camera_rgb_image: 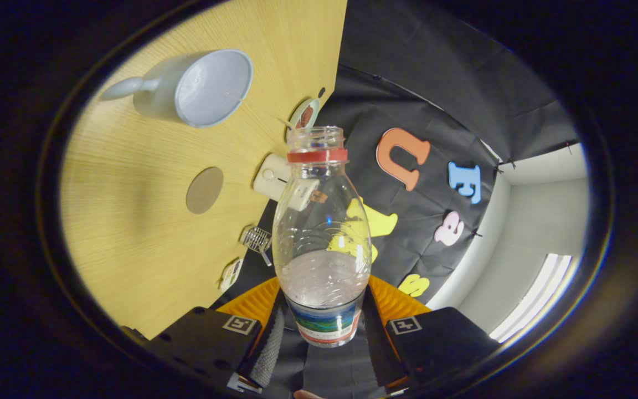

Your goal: Take the bottle from table, then pour the juice into the cup, finally place the bottle on the coaster

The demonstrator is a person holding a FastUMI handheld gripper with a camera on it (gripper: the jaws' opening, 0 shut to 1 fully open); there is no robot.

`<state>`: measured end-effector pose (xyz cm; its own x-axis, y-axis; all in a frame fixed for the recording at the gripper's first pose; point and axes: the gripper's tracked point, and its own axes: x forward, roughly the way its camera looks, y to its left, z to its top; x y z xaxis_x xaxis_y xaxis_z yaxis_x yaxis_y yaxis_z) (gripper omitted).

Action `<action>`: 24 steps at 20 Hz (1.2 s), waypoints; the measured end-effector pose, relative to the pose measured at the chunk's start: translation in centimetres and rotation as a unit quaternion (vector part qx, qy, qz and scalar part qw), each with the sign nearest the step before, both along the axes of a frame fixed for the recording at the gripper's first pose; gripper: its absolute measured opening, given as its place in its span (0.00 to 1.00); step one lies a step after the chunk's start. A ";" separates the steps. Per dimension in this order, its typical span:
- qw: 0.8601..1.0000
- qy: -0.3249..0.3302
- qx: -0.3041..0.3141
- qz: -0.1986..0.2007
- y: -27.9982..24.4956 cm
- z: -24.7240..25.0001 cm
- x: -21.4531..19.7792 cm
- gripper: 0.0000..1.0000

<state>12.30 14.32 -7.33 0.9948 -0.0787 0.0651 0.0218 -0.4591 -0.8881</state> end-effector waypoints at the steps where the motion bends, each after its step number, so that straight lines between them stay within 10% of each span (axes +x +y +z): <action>1: 1.000 -0.001 -0.005 0.002 0.1 0.1 0.0 0.73; 24: 0.999 -0.018 -0.026 0.025 1.5 0.7 0.3 0.72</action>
<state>12.59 15.82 -6.63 0.9944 -0.0240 0.1034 0.0774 -0.5023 -0.8612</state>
